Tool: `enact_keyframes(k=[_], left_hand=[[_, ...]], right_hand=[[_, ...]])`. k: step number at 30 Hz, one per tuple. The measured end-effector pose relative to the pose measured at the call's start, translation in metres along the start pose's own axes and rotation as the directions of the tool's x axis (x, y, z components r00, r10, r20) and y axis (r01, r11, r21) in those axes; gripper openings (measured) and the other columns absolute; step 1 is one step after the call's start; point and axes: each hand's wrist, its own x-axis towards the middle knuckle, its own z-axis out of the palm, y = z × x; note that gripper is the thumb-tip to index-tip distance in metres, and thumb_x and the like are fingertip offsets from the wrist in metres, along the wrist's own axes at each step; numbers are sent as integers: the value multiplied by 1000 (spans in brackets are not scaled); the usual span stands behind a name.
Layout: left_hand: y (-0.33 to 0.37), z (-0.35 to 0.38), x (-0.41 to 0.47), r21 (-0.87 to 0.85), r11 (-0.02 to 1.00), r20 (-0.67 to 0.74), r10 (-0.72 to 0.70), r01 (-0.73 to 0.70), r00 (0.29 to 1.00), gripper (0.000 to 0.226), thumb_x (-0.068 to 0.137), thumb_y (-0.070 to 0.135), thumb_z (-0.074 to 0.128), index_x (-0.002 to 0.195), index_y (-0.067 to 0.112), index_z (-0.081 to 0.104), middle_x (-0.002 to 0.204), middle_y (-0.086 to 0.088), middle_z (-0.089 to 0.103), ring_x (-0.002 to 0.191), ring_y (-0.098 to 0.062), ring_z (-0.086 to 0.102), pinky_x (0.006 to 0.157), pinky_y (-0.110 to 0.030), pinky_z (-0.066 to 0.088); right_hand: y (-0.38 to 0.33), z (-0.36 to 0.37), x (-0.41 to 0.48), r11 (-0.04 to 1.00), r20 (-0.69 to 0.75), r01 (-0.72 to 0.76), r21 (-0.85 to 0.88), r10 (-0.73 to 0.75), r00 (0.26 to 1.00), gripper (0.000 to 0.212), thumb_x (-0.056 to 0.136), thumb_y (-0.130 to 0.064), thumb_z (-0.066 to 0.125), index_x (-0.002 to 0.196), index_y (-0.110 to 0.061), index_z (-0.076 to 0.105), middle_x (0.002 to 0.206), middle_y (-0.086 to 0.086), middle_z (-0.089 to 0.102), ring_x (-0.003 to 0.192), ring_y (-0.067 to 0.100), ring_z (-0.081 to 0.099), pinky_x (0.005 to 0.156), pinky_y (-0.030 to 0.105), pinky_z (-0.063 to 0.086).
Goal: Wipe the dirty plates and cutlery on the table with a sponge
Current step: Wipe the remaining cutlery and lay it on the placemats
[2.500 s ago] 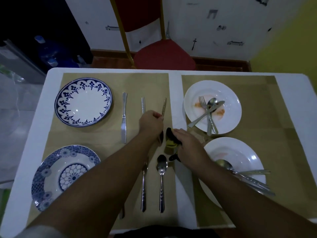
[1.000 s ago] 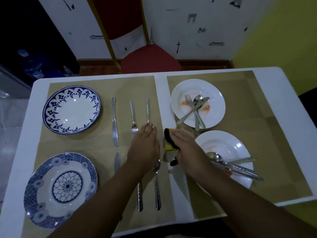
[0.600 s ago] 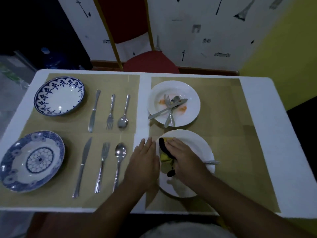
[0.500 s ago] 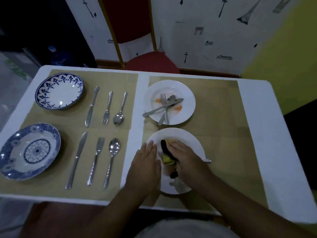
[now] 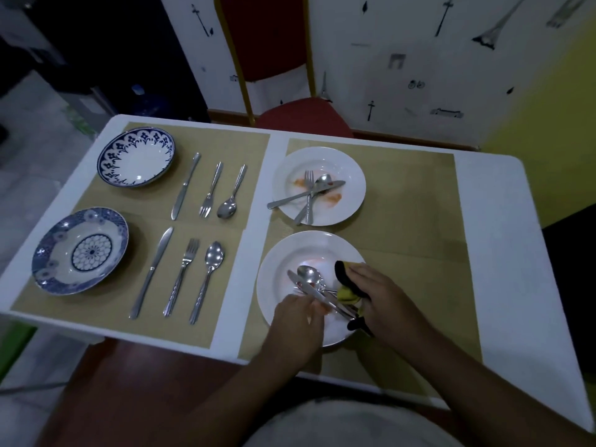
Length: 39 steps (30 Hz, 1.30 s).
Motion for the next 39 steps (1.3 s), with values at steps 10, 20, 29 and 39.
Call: enact_keyframes(k=[10, 20, 29, 39], left_hand=[[22, 24, 16, -549, 505, 355, -580, 666, 733, 20, 93, 13, 62, 79, 2, 70, 58, -8, 63, 42, -12, 51, 42, -19, 39], [42, 31, 27, -594, 405, 384, -616, 695, 688, 12, 91, 9, 58, 80, 9, 59, 53, -8, 52, 35, -12, 40, 37, -18, 27], [24, -28, -1, -509, 549, 417, -516, 663, 748, 20, 91, 25, 64, 86, 7, 71, 70, -12, 67, 64, -26, 65, 58, -29, 49], [-16, -75, 4, -490, 663, 446, -367, 566, 816, 30, 100, 15, 52, 84, 8, 76, 60, -3, 53, 49, -12, 44, 46, -19, 31]], right_hand=[[19, 0, -6, 999, 104, 30, -12, -28, 994, 62, 70, 6, 41, 128, -11, 54, 131, 1, 54, 119, 13, 49, 102, 14, 32], [13, -15, -10, 991, 119, 44, 123, -59, 991, 64, 75, 13, 43, 131, -16, 53, 131, -13, 51, 121, -4, 45, 101, 7, 29], [-16, -3, -9, 991, 118, 98, 93, -109, 987, 70, 75, 16, 43, 135, -21, 47, 134, -26, 37, 126, -10, 33, 103, 4, 21], [-50, 43, 7, 974, 275, 167, -154, -120, 954, 69, 70, -10, 53, 139, -7, 41, 143, -3, 32, 134, 6, 22, 110, 8, 1]])
